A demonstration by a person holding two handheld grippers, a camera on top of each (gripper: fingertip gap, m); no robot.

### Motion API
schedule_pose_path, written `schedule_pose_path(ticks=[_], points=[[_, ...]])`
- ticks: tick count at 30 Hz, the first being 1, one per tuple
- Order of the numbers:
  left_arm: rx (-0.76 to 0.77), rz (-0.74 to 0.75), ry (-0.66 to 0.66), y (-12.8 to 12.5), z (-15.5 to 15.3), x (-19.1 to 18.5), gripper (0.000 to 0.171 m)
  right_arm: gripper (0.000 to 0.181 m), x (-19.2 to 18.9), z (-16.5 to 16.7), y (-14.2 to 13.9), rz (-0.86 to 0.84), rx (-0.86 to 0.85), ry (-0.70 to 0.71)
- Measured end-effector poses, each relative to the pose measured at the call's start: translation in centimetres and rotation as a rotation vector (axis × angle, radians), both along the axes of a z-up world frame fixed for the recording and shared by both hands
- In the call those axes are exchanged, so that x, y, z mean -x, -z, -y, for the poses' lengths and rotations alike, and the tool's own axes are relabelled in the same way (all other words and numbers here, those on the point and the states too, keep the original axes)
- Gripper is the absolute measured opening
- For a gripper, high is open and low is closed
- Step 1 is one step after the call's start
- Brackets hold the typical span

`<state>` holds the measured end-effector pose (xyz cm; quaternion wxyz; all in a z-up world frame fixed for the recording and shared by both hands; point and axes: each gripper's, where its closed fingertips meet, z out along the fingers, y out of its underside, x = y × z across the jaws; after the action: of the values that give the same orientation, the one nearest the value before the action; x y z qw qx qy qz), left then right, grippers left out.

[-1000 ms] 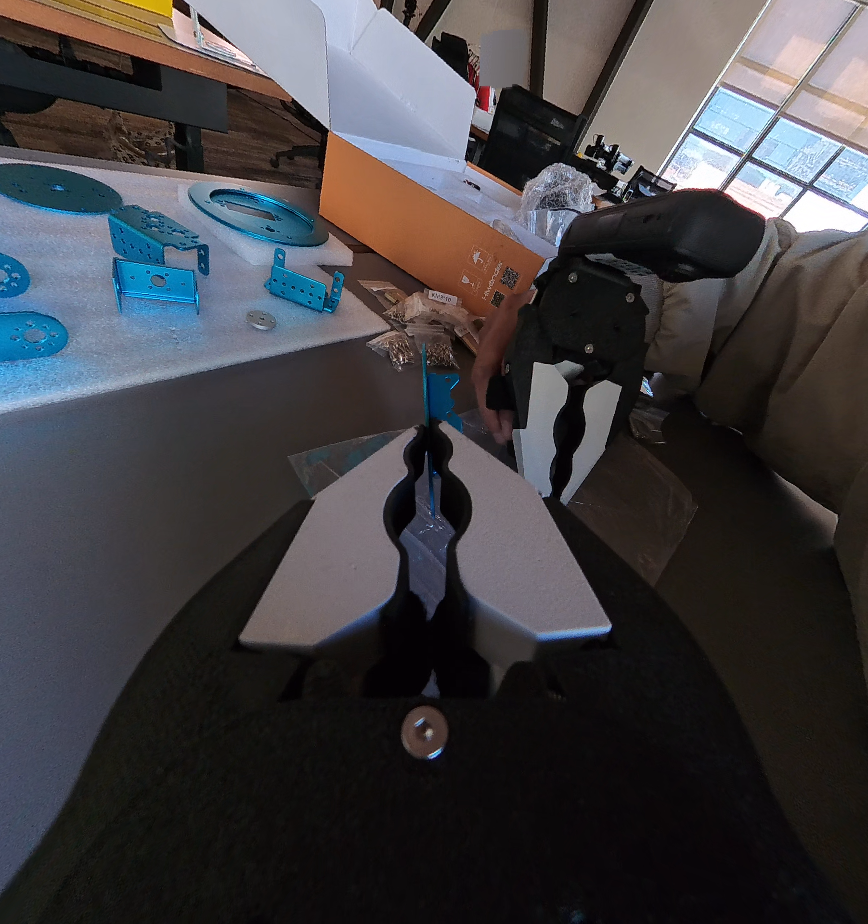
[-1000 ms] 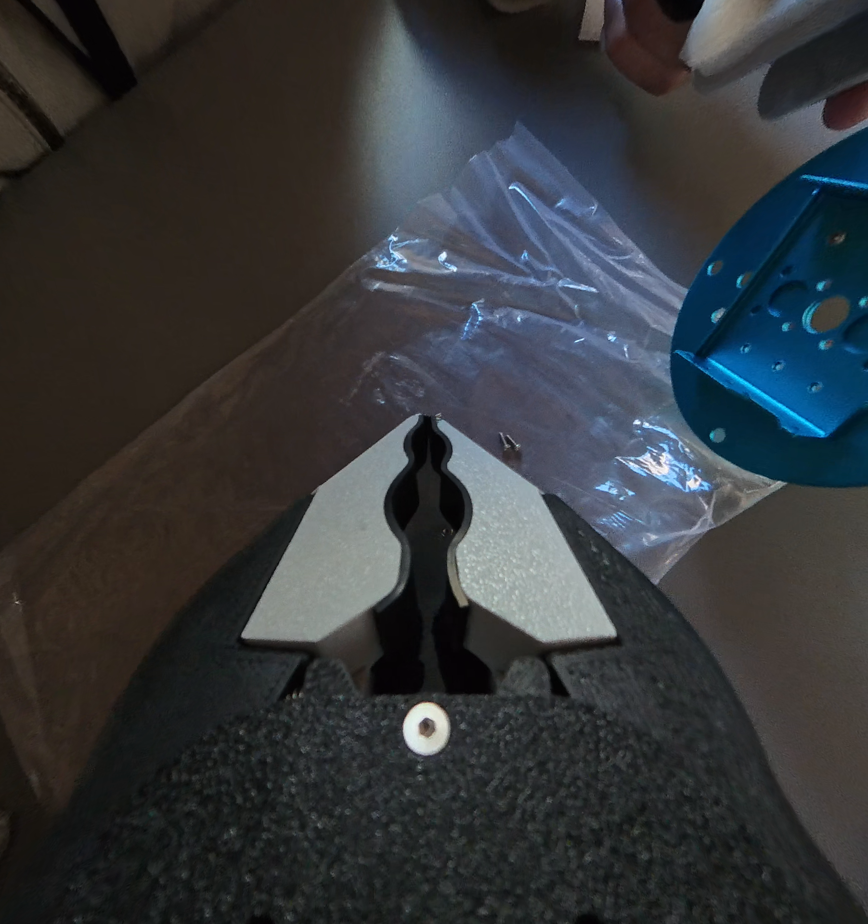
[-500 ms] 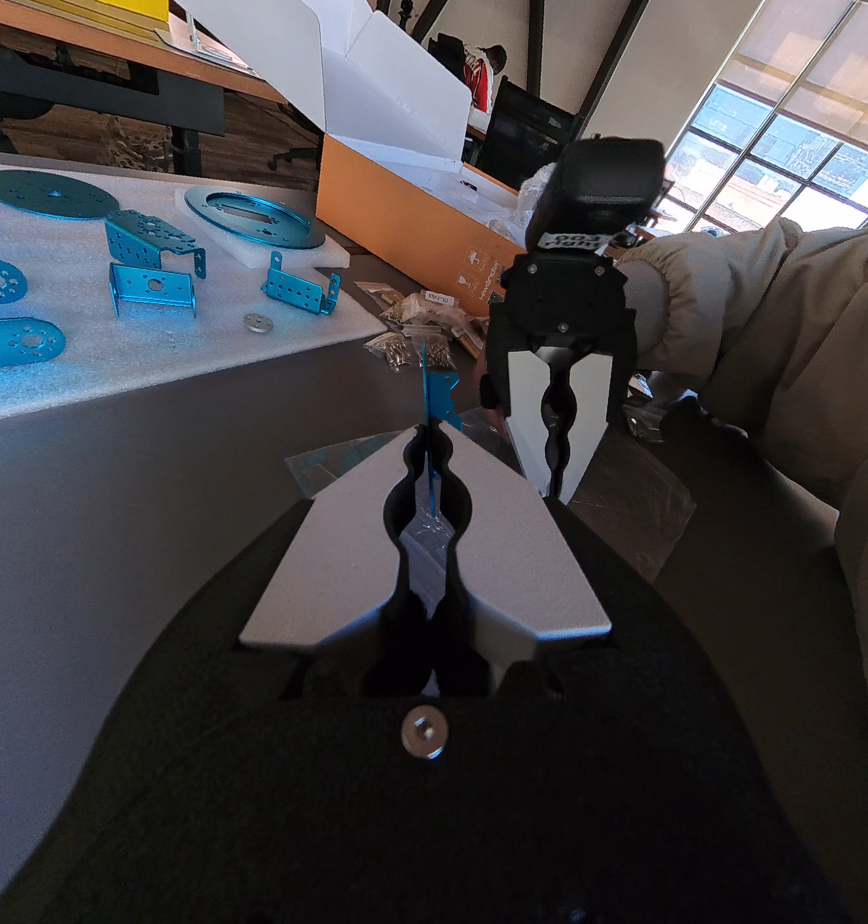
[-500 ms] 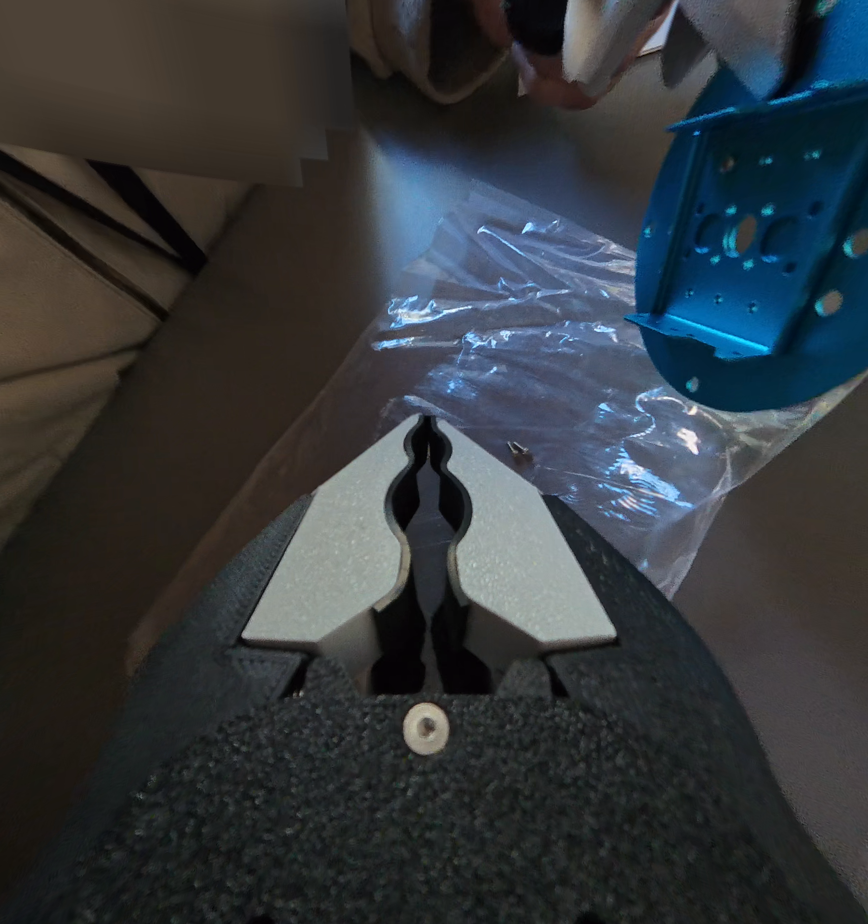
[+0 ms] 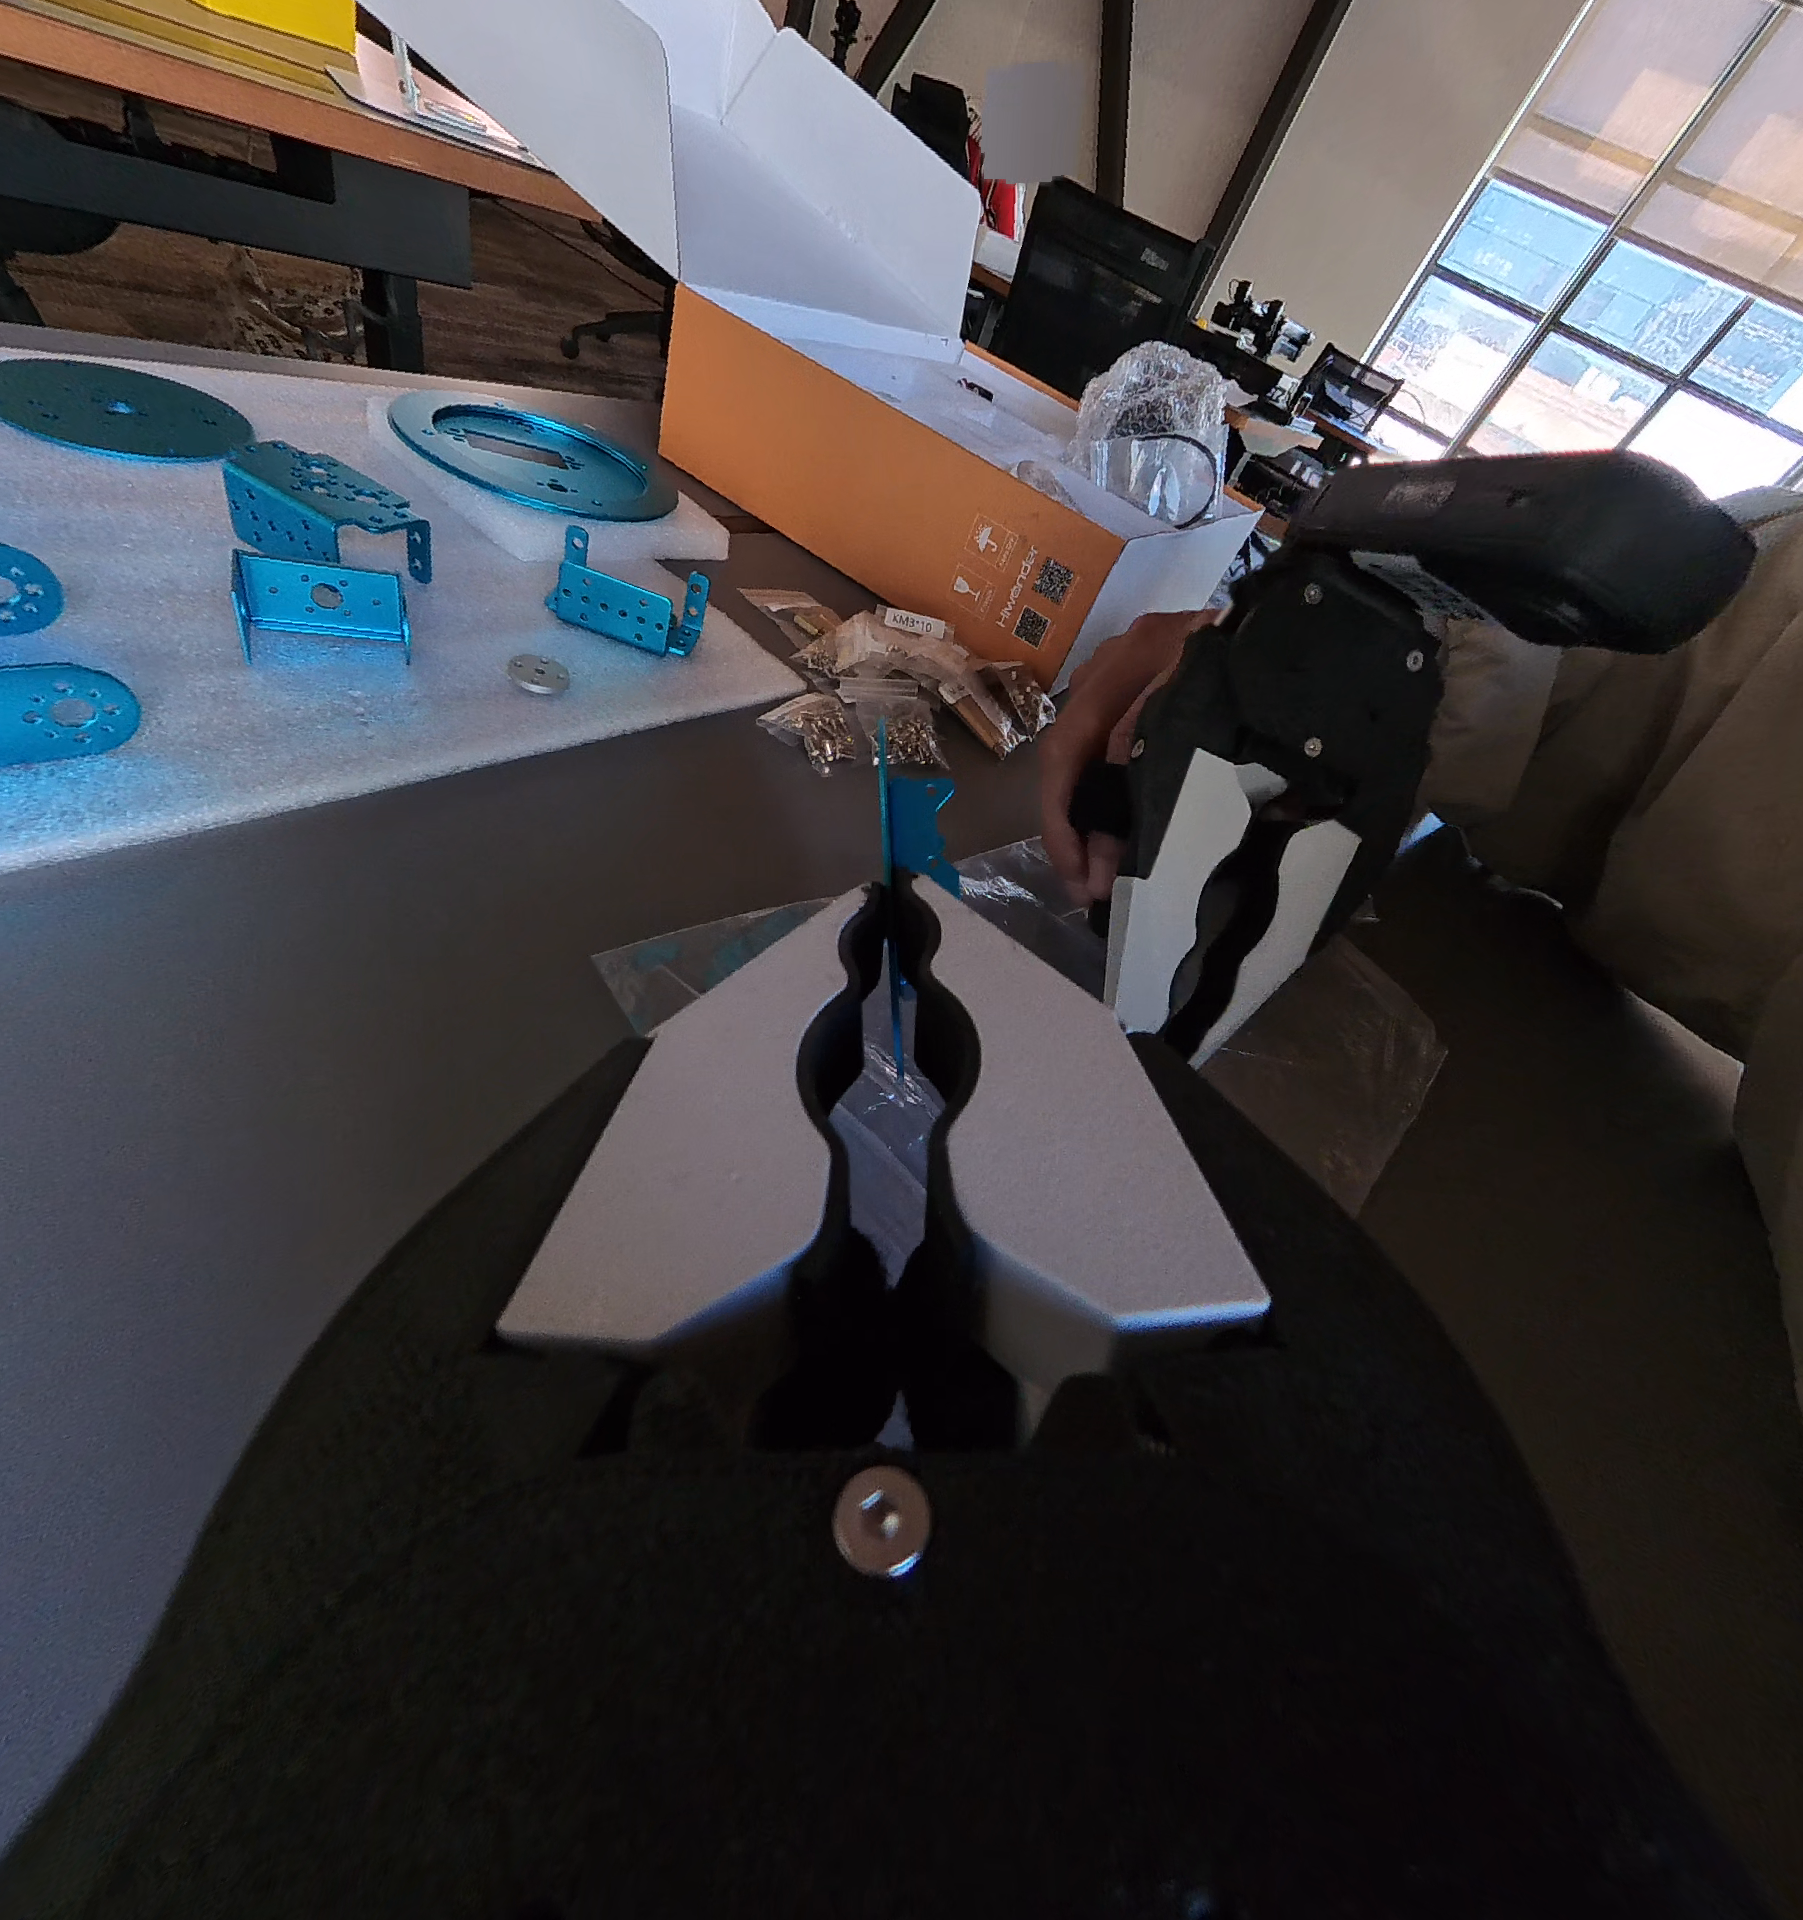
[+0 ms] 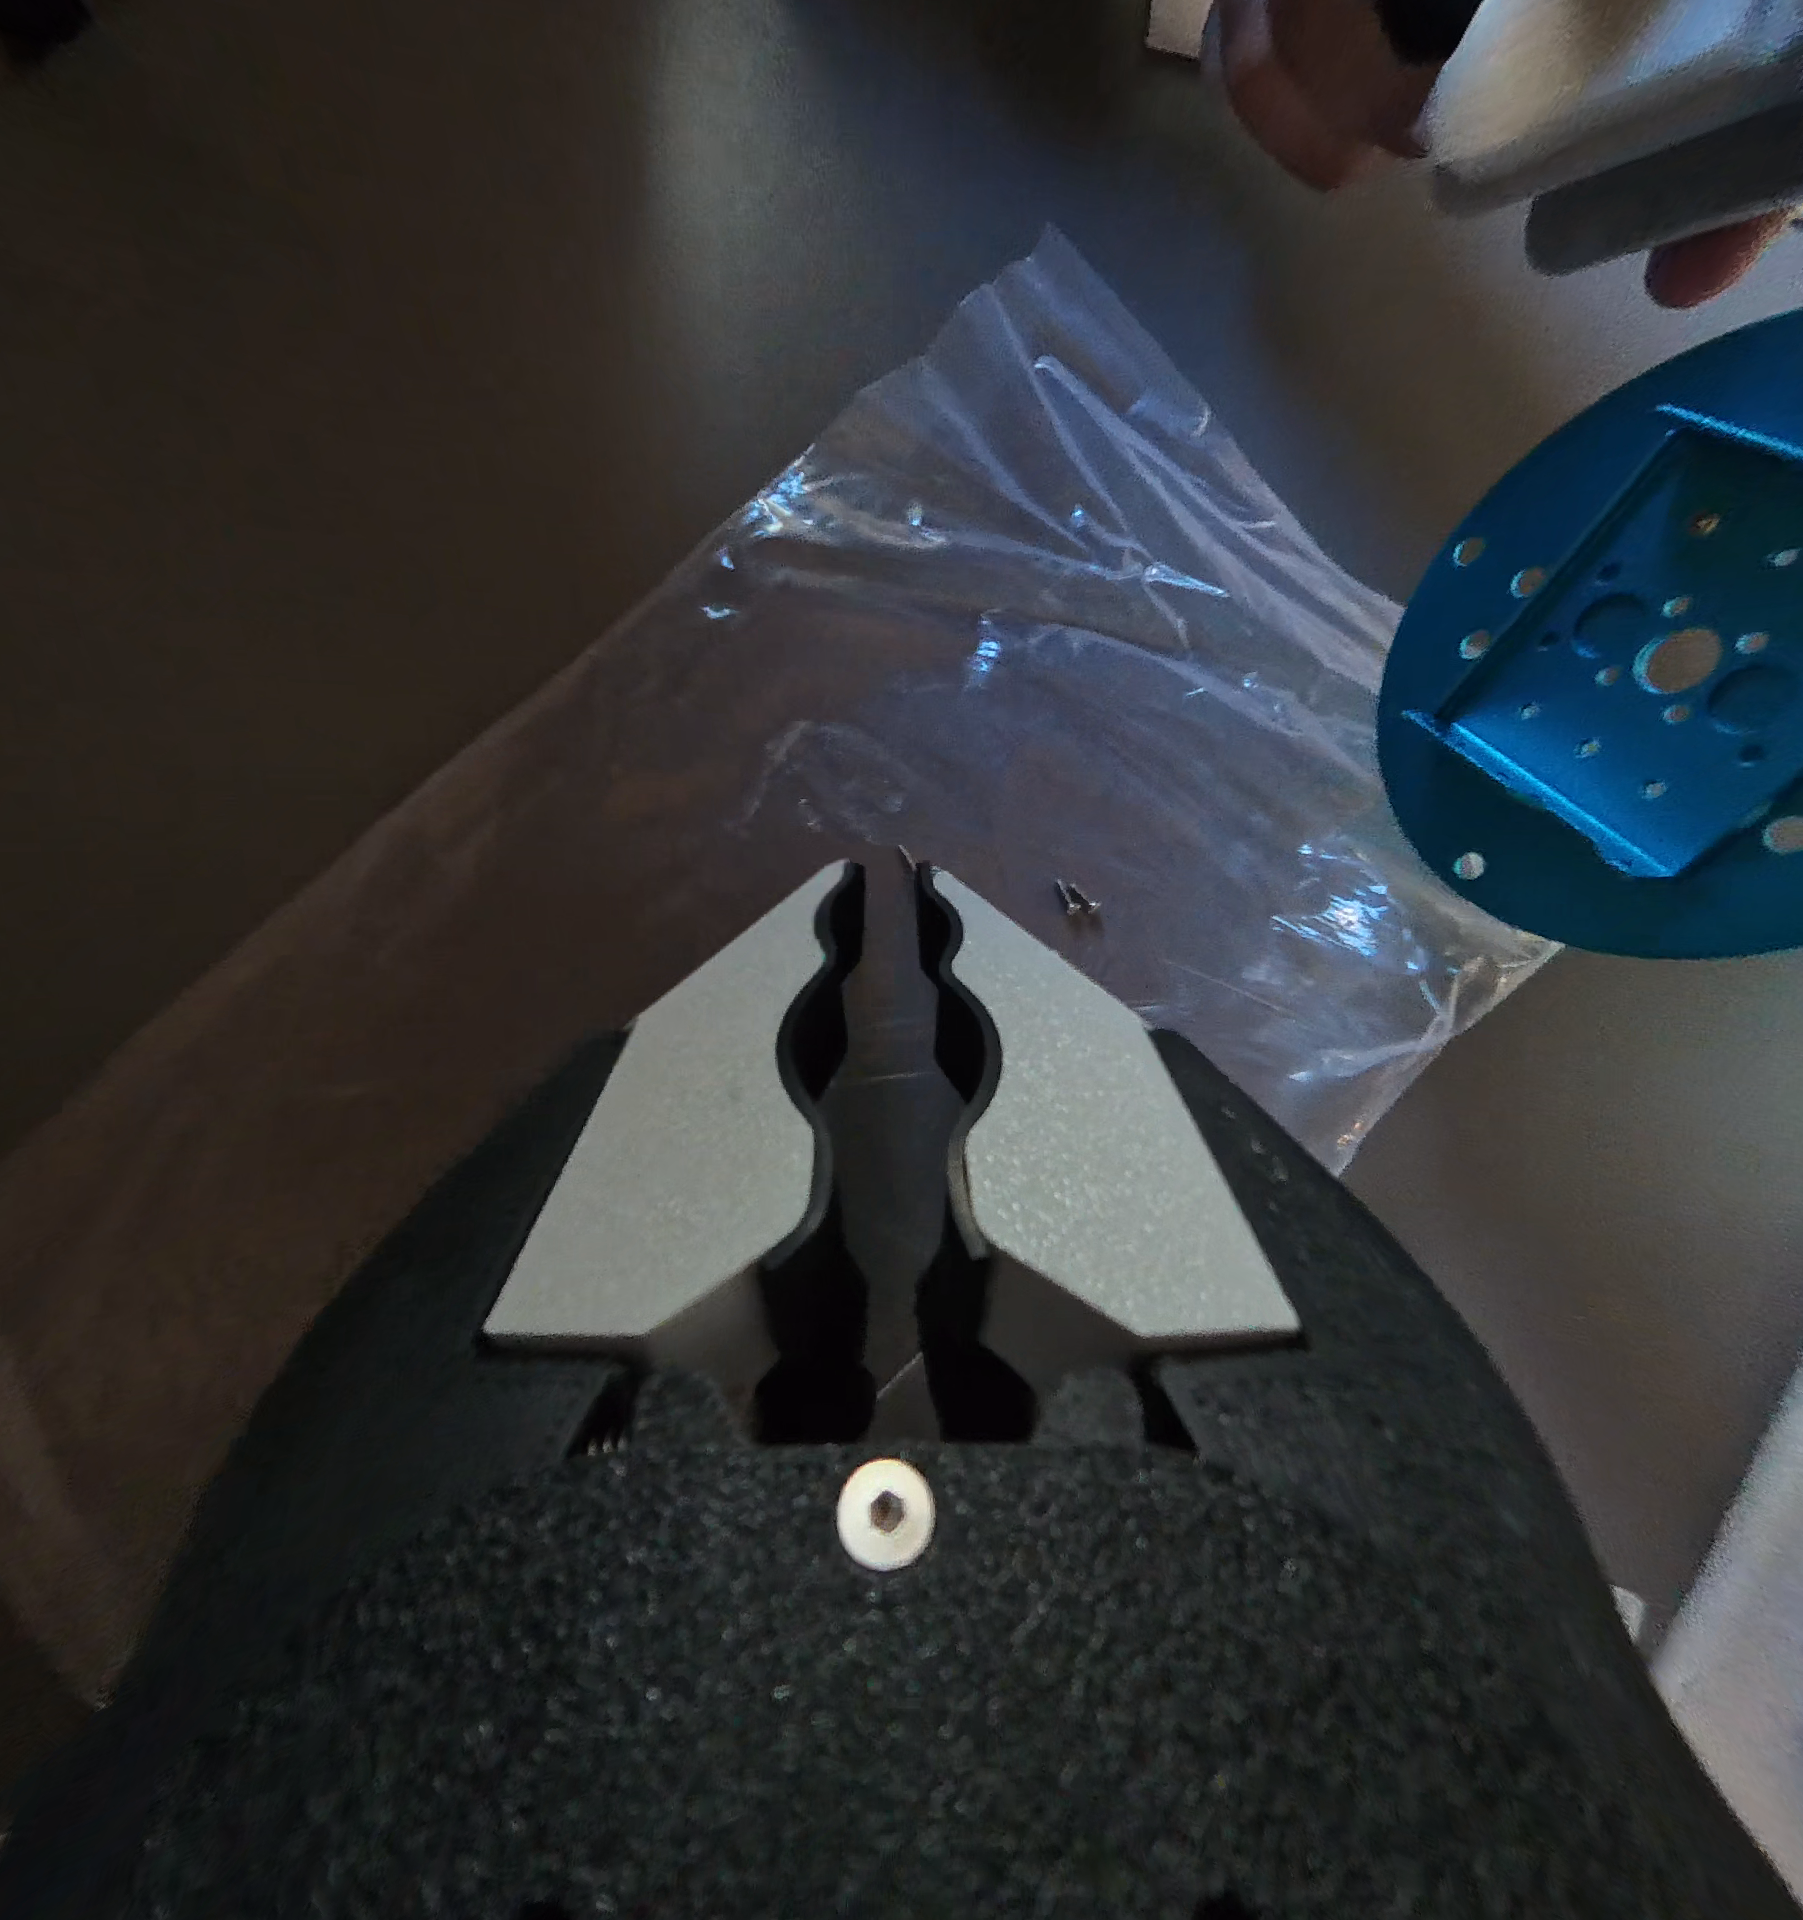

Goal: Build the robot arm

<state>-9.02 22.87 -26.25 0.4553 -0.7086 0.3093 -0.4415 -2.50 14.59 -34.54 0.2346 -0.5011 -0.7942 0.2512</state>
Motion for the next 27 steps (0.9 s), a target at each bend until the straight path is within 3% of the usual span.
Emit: schedule_pose_path(ticks=[11,17,27], points=[[-0.001,0.000,0.001,-0.01,0.03,-0.02,0.000,0.007,0.28,-0.45,-0.64,-0.031,0.096,0.001],[-0.001,0.000,0.003,-0.01,0.05,-0.02,0.000,0.009,-0.03,0.00,-0.01,0.012,0.172,-0.090],[0.001,0.003,0.006,-0.06,0.13,-0.07,0.000,0.005,0.36,0.20,-0.07,-0.032,0.091,-0.104]])
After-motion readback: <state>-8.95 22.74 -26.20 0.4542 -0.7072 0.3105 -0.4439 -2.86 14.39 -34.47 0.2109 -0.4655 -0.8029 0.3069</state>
